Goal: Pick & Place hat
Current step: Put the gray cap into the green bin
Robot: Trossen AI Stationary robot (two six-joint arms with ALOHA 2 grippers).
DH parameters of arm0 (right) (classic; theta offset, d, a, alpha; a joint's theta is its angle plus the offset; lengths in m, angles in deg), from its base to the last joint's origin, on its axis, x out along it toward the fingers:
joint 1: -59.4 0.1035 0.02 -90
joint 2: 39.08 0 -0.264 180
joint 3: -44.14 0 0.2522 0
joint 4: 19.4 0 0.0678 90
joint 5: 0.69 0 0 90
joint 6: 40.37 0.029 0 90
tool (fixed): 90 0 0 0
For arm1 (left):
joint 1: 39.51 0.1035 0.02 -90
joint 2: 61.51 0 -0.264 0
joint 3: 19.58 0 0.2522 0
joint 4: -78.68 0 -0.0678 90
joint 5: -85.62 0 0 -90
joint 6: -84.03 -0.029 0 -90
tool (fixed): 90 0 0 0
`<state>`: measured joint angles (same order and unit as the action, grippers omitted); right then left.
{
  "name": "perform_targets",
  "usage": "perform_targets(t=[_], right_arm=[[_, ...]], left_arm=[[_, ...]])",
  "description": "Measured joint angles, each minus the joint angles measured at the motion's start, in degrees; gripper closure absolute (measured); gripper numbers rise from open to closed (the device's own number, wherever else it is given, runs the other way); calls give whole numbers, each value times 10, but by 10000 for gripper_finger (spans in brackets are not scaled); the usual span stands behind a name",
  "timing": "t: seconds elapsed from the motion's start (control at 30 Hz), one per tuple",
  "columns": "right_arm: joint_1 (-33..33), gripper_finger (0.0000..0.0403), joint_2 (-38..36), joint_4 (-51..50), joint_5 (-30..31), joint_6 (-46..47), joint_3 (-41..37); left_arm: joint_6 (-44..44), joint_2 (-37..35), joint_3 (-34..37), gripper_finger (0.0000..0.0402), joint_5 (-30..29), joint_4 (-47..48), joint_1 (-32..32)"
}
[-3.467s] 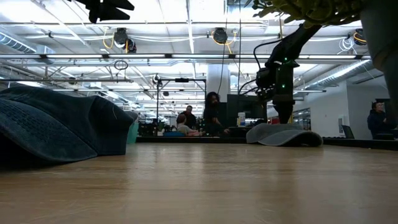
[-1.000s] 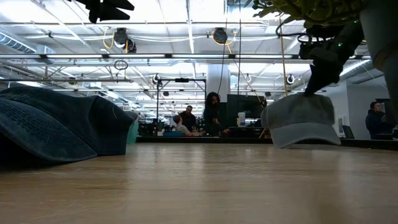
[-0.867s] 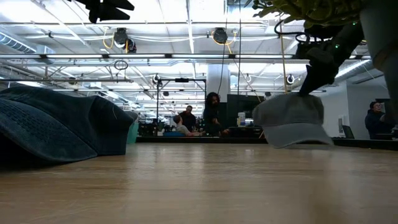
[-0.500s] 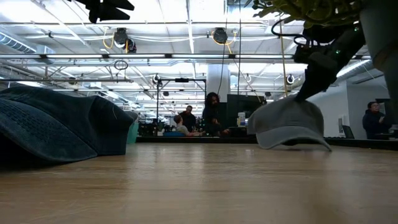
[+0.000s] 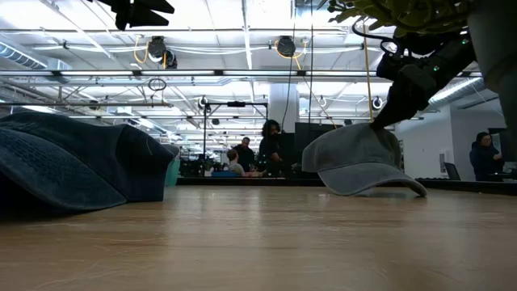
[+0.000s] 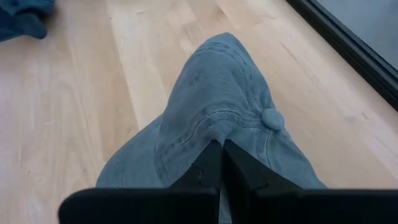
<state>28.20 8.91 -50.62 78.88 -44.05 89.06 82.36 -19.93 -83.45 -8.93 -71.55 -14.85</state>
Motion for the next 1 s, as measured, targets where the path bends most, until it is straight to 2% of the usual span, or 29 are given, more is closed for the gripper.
perform_targets(t=[0.53, 1.0], right_arm=[[46, 403, 0, 23, 1, -30, 0], [48, 403, 0, 33, 1, -30, 0]], left_arm=[[0, 0, 0, 146, 0, 0, 0], [0, 0, 0, 146, 0, 0, 0]])
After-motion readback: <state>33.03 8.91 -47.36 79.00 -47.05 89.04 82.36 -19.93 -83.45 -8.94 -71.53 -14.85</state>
